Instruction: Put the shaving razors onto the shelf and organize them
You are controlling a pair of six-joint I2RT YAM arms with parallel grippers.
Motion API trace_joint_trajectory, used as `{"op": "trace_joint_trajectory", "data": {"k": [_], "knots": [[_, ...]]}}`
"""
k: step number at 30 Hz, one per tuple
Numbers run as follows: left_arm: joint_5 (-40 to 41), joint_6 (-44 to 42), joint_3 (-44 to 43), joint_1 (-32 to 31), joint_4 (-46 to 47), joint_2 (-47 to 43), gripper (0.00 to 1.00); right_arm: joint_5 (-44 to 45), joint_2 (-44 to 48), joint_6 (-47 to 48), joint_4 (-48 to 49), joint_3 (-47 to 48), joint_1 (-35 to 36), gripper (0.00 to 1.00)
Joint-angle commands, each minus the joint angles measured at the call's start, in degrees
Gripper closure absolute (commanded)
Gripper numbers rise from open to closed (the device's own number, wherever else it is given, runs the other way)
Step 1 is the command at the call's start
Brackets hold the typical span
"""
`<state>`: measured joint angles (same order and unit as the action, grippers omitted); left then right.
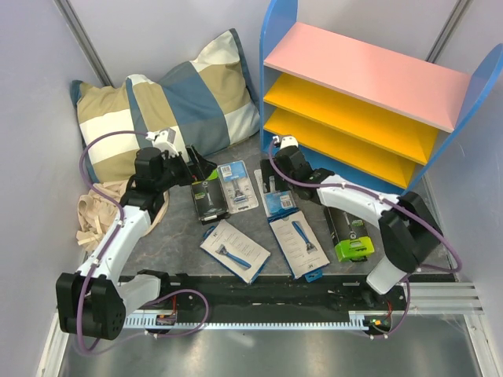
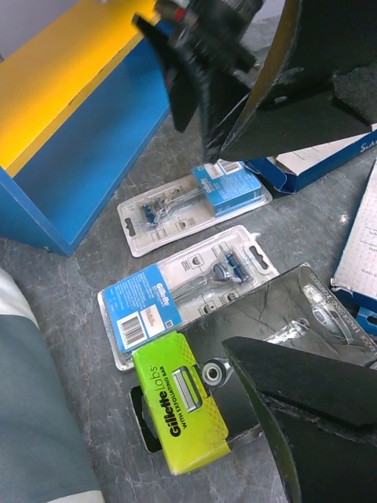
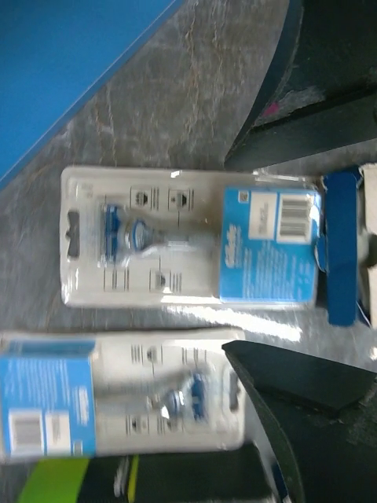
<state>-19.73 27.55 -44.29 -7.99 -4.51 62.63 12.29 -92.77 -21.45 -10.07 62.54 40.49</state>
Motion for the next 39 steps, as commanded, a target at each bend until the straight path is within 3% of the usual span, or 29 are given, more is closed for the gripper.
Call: {"op": "trace_joint_trajectory", "data": {"k": [1,2,5,12,17,28,30,33,39], "knots": [[-2.1,0.4,-1.4,0.1,-0.7,1.0,0.0,-0.1,-4.9,1.8,-1.9,4.9,-1.7,0.03],[-2.2,0.3,-1.2,0.1,-0.8,1.5,0.0,-0.6,-6.0,1.8,-2.1,5.5,-2.3,0.12],[-2.4,0.2,-0.9,0.1,-0.8,2.4,0.0,-2.5,-9.4,1.7,-2.2,7.7,-3.0,0.25],[-3.1,0.0,-1.6,0.1,-2.3,4.4,0.0,-2.4,-14.6,0.5,-0.8,10.2,-3.0,0.37],[-3.4,0.0,-1.9,0.2,-2.3,5.4,0.01,-1.7,-16.9,0.5,-0.7,11.6,-3.0,0.51],[-4.2,1.0,-2.8,0.2,-3.4,7.4,0.01,3.1,-22.0,0.4,-1.1,11.8,-3.0,0.6],[-4.5,1.2,-3.0,0.2,-3.6,7.6,0.01,2.6,-23.0,0.5,-1.0,11.8,-3.0,0.67],[-4.8,1.5,-3.3,0.1,-4.0,7.4,0.01,1.6,-23.1,0.6,-0.9,11.8,-2.9,0.87],[-5.8,1.9,-3.6,0.1,-4.4,5.8,0.01,0.5,-18.6,0.6,-0.3,11.1,-2.7,1.0]]}}
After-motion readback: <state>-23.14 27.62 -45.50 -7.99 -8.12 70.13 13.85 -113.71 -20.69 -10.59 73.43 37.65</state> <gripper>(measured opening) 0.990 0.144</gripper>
